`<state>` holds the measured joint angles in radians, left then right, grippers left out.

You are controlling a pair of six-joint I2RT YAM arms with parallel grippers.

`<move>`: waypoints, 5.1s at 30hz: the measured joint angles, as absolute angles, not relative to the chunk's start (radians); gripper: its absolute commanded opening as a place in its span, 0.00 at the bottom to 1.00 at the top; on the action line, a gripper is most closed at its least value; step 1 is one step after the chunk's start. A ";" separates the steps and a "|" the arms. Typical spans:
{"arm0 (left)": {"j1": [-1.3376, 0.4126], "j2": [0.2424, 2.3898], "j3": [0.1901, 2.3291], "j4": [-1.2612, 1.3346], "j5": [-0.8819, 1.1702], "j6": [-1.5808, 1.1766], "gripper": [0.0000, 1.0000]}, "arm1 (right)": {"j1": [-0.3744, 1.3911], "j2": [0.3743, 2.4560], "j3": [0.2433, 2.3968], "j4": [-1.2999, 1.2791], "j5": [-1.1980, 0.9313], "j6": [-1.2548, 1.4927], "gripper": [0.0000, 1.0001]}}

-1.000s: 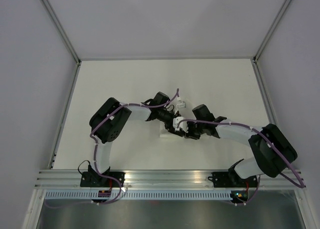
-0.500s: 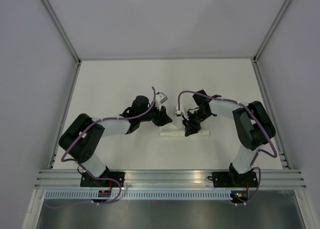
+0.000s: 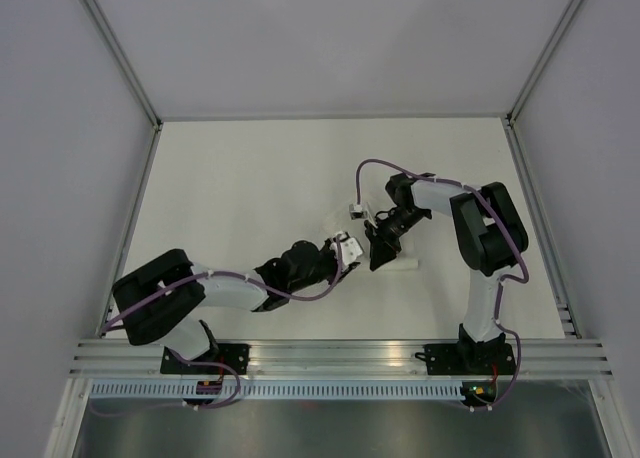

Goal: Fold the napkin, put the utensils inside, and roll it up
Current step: Roll the napkin with the utensil

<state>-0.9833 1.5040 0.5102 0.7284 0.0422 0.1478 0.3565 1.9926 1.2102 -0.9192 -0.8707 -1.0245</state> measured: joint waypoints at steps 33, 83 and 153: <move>-1.167 1.887 0.703 0.730 -0.171 0.614 0.14 | 0.339 2.106 1.317 -1.086 -0.902 -1.024 0.05; -0.888 1.972 1.077 0.164 0.550 0.336 0.02 | -0.104 1.856 1.270 -1.156 -0.939 -1.158 0.67; -0.667 1.618 0.713 0.629 0.408 -0.218 0.40 | 0.327 1.713 0.895 -0.450 -0.743 -0.880 0.13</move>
<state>-0.6670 1.6184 0.7128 0.6292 0.4080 -0.2184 0.3271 1.7126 0.8948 -0.4503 -0.7429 -0.8803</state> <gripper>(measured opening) 0.399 0.283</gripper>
